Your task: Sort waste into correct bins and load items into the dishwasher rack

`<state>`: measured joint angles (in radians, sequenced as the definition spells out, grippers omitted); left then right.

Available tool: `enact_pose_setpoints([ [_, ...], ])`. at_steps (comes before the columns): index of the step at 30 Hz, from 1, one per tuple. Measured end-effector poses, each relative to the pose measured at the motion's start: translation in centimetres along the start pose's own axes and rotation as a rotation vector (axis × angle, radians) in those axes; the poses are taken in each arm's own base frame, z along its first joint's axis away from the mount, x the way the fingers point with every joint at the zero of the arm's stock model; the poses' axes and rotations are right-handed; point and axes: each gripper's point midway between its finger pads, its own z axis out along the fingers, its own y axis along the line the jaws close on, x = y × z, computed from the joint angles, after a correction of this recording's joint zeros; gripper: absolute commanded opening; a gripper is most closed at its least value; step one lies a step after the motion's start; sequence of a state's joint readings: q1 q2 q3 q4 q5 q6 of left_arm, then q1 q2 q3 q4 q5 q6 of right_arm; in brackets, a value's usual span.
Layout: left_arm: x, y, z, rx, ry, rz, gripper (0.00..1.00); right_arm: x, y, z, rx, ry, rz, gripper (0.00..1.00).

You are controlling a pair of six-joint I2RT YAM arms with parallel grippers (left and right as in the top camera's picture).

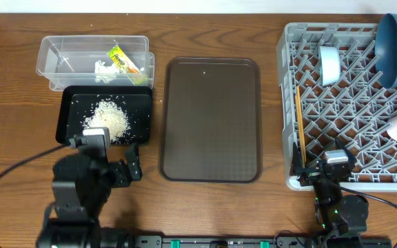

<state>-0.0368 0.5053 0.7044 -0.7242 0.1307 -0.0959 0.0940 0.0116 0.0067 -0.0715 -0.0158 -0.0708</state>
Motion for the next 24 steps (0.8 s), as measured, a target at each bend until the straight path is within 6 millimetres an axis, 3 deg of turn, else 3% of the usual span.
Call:
enact_pose_setpoints([
  [9, 3.0, 0.8, 2.7, 0.023, -0.173, 0.032, 0.97, 0.0, 0.1, 0.0, -0.004, -0.001, 0.0, 0.99],
  [16, 2.9, 0.9, 4.4, 0.052, -0.364, 0.05, 0.97, 0.0, 0.1, 0.0, -0.003, -0.001, 0.0, 0.99],
  [24, 1.9, 0.7, 4.8, 0.058, -0.553, 0.144, 0.97, 0.0, 0.1, 0.0, -0.004, -0.001, 0.0, 0.99],
])
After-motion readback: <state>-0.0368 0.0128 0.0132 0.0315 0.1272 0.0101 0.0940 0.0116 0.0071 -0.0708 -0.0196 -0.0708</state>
